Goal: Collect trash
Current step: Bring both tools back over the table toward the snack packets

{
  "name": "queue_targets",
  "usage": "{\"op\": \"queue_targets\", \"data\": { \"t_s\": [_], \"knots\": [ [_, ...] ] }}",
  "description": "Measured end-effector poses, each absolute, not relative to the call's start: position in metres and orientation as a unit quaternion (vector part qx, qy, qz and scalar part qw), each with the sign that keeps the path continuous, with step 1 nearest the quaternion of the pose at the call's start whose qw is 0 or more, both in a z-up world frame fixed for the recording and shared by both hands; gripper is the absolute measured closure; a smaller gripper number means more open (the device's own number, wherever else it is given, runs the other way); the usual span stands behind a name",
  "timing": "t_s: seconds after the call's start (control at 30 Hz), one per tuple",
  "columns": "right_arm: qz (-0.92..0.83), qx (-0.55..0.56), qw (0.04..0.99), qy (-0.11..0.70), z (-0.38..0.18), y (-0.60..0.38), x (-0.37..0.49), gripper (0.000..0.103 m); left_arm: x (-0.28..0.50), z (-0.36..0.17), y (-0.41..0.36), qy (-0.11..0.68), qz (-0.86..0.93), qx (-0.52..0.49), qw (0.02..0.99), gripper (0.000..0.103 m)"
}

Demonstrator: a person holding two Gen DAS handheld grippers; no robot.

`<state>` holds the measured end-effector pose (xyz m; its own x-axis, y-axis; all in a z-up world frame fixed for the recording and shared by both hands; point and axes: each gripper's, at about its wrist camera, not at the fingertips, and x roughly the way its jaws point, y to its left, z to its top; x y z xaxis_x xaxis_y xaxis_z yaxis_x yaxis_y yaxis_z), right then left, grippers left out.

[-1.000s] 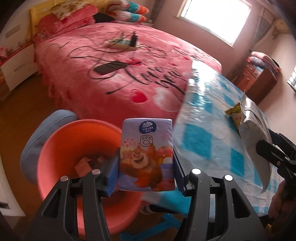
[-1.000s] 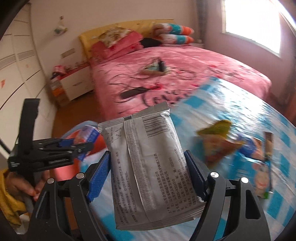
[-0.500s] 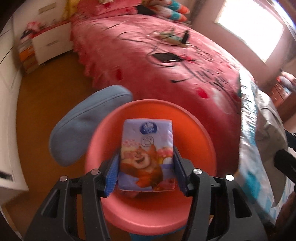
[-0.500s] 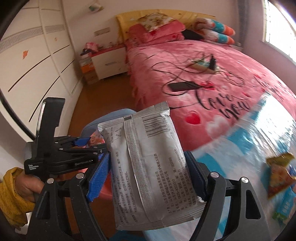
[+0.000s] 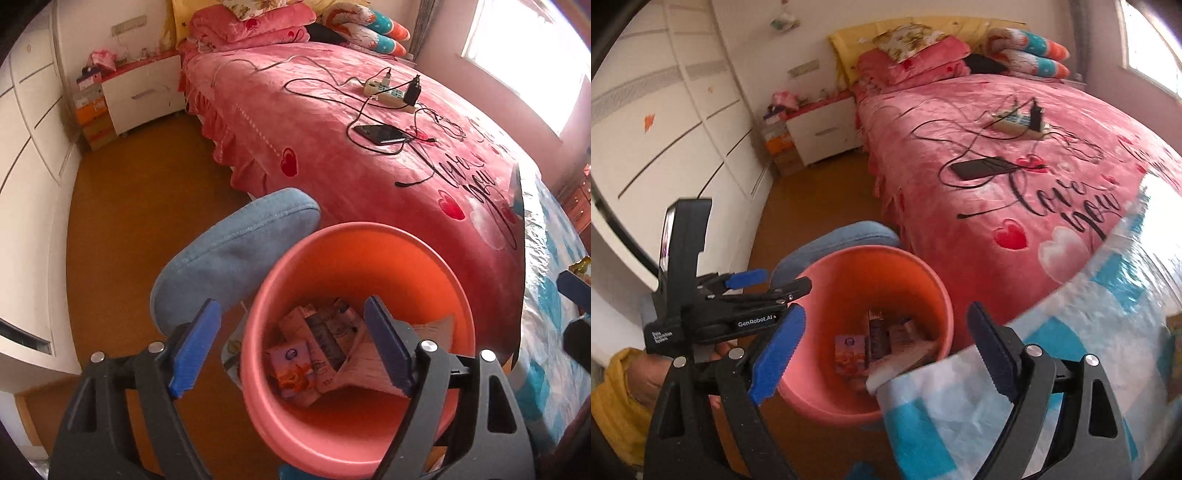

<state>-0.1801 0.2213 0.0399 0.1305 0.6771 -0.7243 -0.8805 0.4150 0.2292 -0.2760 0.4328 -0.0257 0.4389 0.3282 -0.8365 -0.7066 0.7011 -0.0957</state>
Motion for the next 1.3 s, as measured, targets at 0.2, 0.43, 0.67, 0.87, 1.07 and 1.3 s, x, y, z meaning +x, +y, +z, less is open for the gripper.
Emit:
{"op": "queue_targets", "data": {
  "t_s": [0.2,0.43,0.67,0.87,1.07,1.3],
  "knots": [
    [0.501,-0.098,0.765,0.393,0.053,0.184,-0.17,0.015,-0.261,-0.012,0.411,0.424,0.307,-0.189,0.831,0.021],
    [0.476,-0.069,0.786,0.388,0.066,0.143,-0.161,0.014,-0.24,0.002,0.383,0.423,0.287,-0.15,0.846,0.021],
    [0.454,-0.048,0.799,0.391,0.069,0.111,-0.156,0.014,-0.223,0.014,0.359,0.422,0.27,-0.125,0.856,0.021],
    [0.443,-0.036,0.805,0.392,0.069,0.089,-0.152,0.01,-0.211,0.025,0.341,0.419,0.258,-0.104,0.864,0.021],
    [0.434,-0.026,0.815,0.384,0.073,0.071,-0.148,0.01,-0.2,0.035,0.324,0.416,0.251,-0.086,0.87,0.021],
    [0.422,-0.014,0.826,0.374,0.078,0.046,-0.146,0.01,-0.19,0.049,0.301,0.411,0.243,-0.064,0.876,0.017]
  ]
}}
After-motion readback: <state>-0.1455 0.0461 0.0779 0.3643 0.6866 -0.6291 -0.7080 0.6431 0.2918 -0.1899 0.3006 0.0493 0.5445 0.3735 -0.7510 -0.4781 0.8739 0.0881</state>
